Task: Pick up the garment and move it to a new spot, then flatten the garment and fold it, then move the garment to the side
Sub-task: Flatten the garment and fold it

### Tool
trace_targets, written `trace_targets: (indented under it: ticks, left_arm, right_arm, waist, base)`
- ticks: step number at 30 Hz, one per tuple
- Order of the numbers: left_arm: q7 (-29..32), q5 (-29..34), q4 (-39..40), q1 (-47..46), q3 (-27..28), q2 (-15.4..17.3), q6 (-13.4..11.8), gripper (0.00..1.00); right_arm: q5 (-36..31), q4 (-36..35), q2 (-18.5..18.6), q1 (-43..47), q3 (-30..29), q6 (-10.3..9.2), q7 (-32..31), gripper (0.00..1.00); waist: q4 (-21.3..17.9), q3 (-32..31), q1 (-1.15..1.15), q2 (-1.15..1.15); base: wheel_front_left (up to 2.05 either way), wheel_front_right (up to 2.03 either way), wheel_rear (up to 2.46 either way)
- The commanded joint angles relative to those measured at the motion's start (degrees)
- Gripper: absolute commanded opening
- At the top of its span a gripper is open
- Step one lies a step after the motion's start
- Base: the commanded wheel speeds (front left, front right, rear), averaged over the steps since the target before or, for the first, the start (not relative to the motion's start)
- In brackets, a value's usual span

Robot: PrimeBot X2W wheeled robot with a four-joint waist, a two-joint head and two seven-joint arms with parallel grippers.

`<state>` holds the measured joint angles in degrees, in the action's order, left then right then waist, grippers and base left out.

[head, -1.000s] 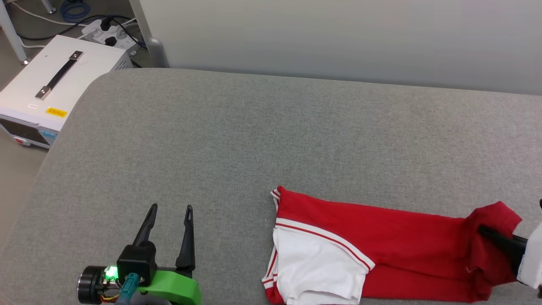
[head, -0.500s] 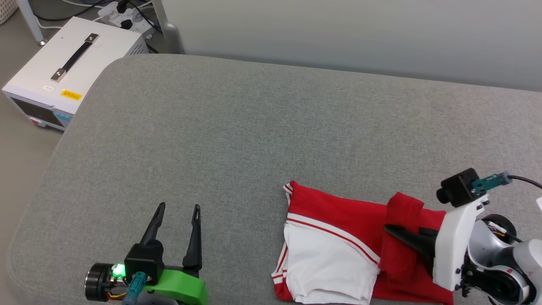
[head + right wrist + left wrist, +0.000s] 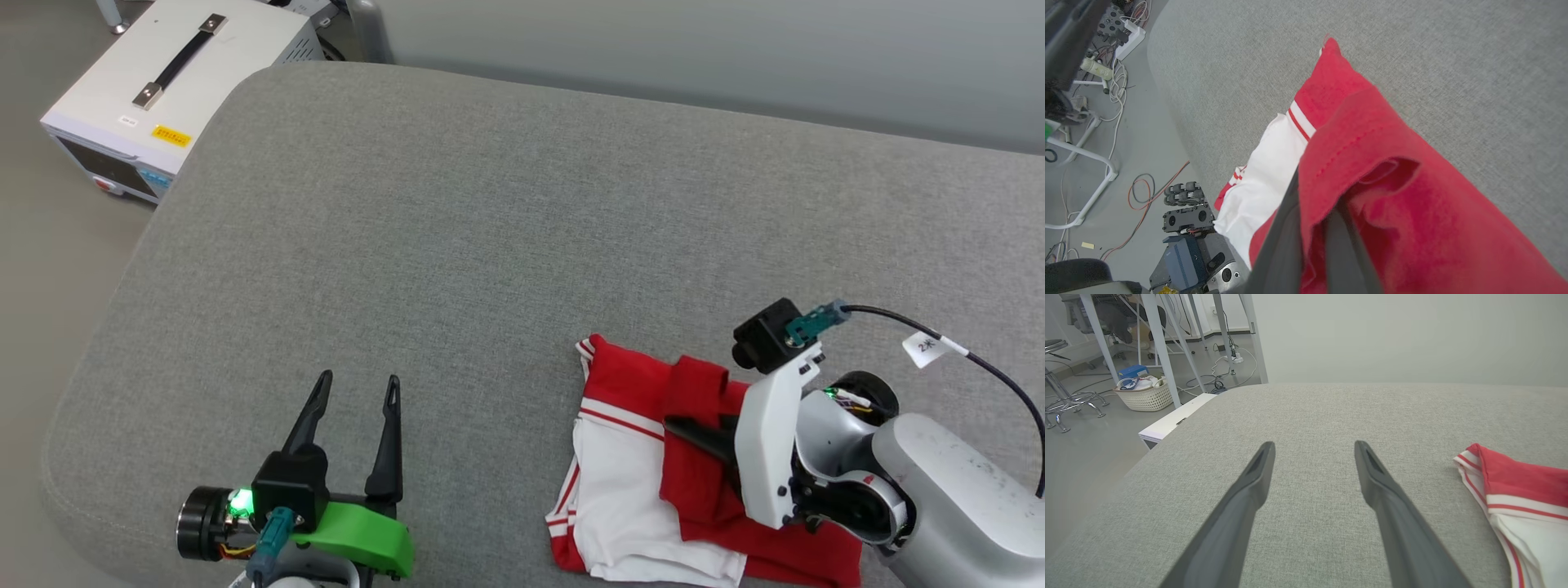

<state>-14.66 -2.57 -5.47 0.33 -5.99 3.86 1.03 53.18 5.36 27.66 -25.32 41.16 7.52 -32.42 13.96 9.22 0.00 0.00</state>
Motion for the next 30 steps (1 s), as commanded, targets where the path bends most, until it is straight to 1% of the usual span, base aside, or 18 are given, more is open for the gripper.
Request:
trace_targets:
  ticks: [1,4,5,6,7,12,16,17,21,26,30]
  left_arm:
    - [-0.3,0.2,-0.2,-1.3,-0.2,-0.4,0.1,1.00]
    - [-0.3,0.1,-0.3,-1.5,-0.3,-0.5,0.1,1.00]
    - [-0.3,0.1,-0.3,-1.6,-0.4,-0.5,0.0,1.00]
    - [-0.3,0.1,-0.4,-1.5,-0.4,-0.5,0.0,1.00]
    - [-0.3,0.1,-0.4,-1.4,-0.3,-0.6,0.0,1.00]
    - [-0.3,0.5,-0.7,-0.7,0.3,-0.6,-0.3,1.00]
    - [-0.3,0.6,-0.6,-0.2,0.7,-0.5,-0.2,1.00]
    - [-0.3,0.8,-0.6,0.1,0.8,-0.5,-0.2,1.00]
    - [-0.3,0.9,-0.5,0.8,1.1,-0.4,-0.2,1.00]
    - [-0.3,1.2,-0.3,1.3,1.2,0.0,-0.1,1.00]
    - [-0.3,1.3,-0.3,1.6,1.5,0.2,-0.1,1.00]
  right_arm:
    - [-0.7,1.5,-0.6,-1.4,1.1,-0.03,0.6,0.00]
    - [-1.7,4.5,-0.9,-2.5,3.4,-0.03,1.6,0.00]
    - [-1.7,5.1,-1.0,-2.7,4.1,-0.03,2.2,0.30]
    - [-1.5,5.2,-1.1,-2.9,4.6,-0.03,2.9,0.69]
    - [-1.3,5.2,-1.2,-3.0,4.9,-0.03,4.1,1.00]
    - [-2.5,3.9,0.6,-2.9,5.5,-0.03,10.4,1.00]
    - [-1.9,0.9,2.2,-1.4,3.0,-0.03,15.1,1.00]
    - [-2.6,-0.4,2.9,-0.6,0.7,-0.03,17.8,1.00]
    - [-6.2,-1.6,2.9,1.7,-5.9,-0.03,24.3,1.00]
    - [-13.6,0.5,0.5,5.5,-15.4,-0.03,32.3,1.00]
    - [-21.0,2.1,-2.7,8.7,-22.7,-0.03,38.6,1.00]
  waist:
    - [0.6,0.5,0.00,0.00]
    - [0.9,0.8,0.00,0.00]
    - [0.9,0.8,0.00,0.00]
    - [0.9,0.7,0.00,0.00]
    - [0.8,0.6,0.00,0.00]
    - [-0.3,-0.8,0.00,0.00]
    - [-1.8,-2.1,0.00,0.00]
    - [-2.7,-2.7,0.00,0.00]
    - [-4.8,-3.7,0.00,0.00]
    - [-7.1,-4.7,0.00,0.00]
    - [-8.5,-5.4,0.00,0.00]
  base:
    - [0.00,0.00,0.00]
    - [0.00,0.00,0.00]
    - [0.00,0.00,0.00]
    - [0.00,0.00,0.00]
    - [0.00,0.00,0.00]
    - [0.00,0.00,0.00]
    - [0.00,0.00,0.00]
    - [0.00,0.00,0.00]
    - [0.00,0.00,0.00]
    - [0.00,0.00,0.00]
    - [0.00,0.00,0.00]
